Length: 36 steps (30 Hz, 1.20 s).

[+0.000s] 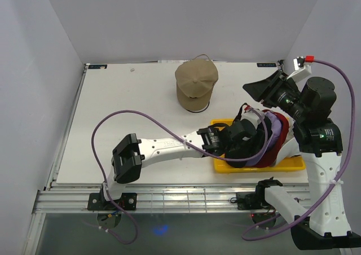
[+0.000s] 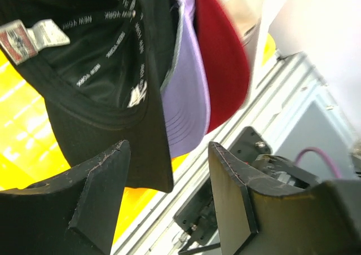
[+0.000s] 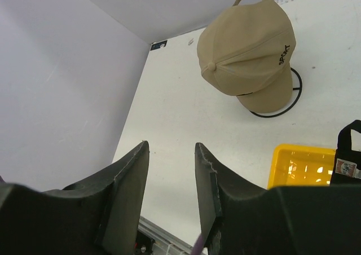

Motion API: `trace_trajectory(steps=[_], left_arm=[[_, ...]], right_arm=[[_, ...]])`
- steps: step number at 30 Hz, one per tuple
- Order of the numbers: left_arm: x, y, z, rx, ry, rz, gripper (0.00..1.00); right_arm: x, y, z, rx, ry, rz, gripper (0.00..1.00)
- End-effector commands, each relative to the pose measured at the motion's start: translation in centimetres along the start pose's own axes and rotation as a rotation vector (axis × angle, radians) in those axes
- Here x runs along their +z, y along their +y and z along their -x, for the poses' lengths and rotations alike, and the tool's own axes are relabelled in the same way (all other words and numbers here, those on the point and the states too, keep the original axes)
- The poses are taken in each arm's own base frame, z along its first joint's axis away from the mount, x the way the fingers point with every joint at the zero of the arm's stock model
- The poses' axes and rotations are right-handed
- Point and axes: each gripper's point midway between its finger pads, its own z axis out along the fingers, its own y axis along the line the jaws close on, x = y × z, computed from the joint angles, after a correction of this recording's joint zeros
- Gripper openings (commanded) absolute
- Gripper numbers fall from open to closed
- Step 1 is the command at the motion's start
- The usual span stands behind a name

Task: Stack the hats

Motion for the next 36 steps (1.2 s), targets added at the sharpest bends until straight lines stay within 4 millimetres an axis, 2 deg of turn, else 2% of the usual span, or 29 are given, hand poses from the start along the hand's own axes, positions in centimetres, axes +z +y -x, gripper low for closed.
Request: trace_trajectory(steps=[1,7,14,17,18,20,21,22,23,24,26,30,33,36], left_arm=[[0.3,0.5,0.0,0.017,-0.004,0.051,0.67],[1.6,1.1,-1.7,0.042,0.027,0.092,0.64],[2.1,1.7,-2.5,0.064,0.049,0.115,0.54],[2.2,1.6,-2.7,0.067,0.054,0.113,0.43],[2.2,1.6,-2.6,0.065,0.056,0.113,0.35],[2.2,1.4,-2.7,0.064,0.063,0.110,0.24],[2.1,1.5,-2.7,0.063,0.070,0.112,0.15],[2.0,1.4,-2.6,0.061,0.069,0.109,0.12],[1.7,1.0,-2.1,0.057,0.062,0.100,0.08],[1.5,1.0,-1.9,0.055,0.062,0.100,0.00],[1.0,0.5,-1.0,0.041,0.046,0.090,0.00],[-1.2,-1.3,2.3,-0.015,-0.019,0.028,0.00],[-2.3,-1.5,3.9,-0.079,-0.047,-0.004,0.00],[-4.1,-0.8,7.0,-0.169,-0.106,-0.046,0.00]], right_arm=[[-0.9,1.6,1.3,-0.037,-0.046,0.040,0.45],[-1.0,1.4,1.1,-0.041,-0.040,0.033,0.46],[-0.9,1.0,0.6,-0.039,-0.034,0.028,0.46],[-1.0,0.8,0.5,-0.040,-0.035,0.021,0.46],[-1.0,0.6,0.4,-0.040,-0.035,0.017,0.46],[-1.0,0.6,0.3,-0.041,-0.032,0.019,0.46],[-1.0,0.6,0.1,-0.039,-0.025,0.023,0.47],[-0.9,0.7,0.1,-0.039,-0.024,0.027,0.47],[-0.9,0.7,0.1,-0.038,-0.019,0.027,0.46],[-0.9,0.8,0.2,-0.039,-0.020,0.031,0.46],[-0.8,1.0,0.3,-0.038,-0.019,0.034,0.47],[-0.6,1.4,0.9,-0.043,-0.023,0.041,0.47],[-0.7,1.5,1.3,-0.046,-0.031,0.041,0.47],[-0.8,2.0,1.7,-0.047,-0.041,0.049,0.47]])
